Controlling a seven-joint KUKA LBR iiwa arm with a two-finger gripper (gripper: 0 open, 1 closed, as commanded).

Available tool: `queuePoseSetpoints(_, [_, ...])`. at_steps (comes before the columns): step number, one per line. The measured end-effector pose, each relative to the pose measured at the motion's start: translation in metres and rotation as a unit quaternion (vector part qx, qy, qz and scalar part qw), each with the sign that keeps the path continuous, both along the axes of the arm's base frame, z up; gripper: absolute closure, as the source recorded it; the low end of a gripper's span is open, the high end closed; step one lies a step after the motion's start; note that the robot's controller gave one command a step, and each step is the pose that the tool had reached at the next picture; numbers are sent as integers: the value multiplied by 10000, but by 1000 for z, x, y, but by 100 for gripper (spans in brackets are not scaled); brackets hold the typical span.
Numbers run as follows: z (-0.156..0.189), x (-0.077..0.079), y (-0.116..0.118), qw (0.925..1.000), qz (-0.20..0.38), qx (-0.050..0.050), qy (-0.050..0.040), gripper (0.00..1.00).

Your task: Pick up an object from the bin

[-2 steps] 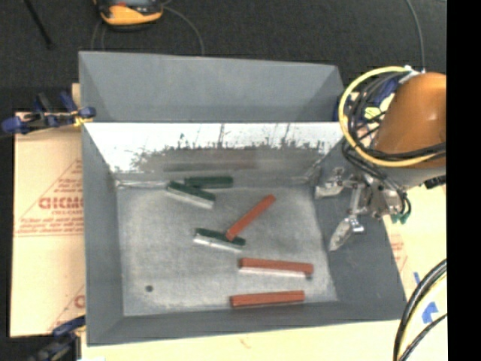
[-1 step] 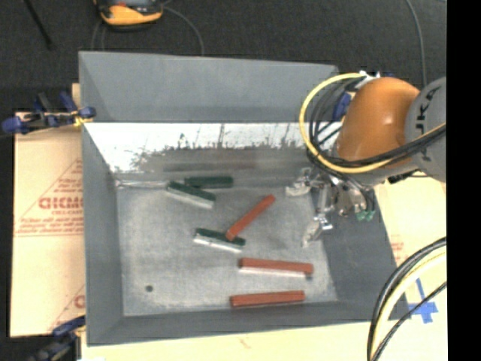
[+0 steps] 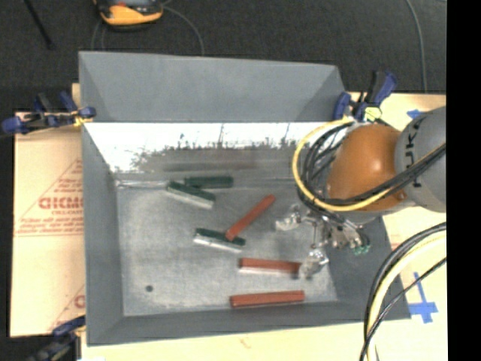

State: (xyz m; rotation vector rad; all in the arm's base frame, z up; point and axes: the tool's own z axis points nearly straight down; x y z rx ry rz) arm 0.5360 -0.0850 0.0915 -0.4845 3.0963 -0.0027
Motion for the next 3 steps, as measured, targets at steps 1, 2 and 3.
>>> queuePoseSetpoints(1, [-9,-12,-4,9999,121,-17,37,100])
queuePoseSetpoints(2, [-9,-12,-4,9999,126,-17,36,100])
queuePoseSetpoints(3, [176,-13,20,9982,594,-13,-20,100])
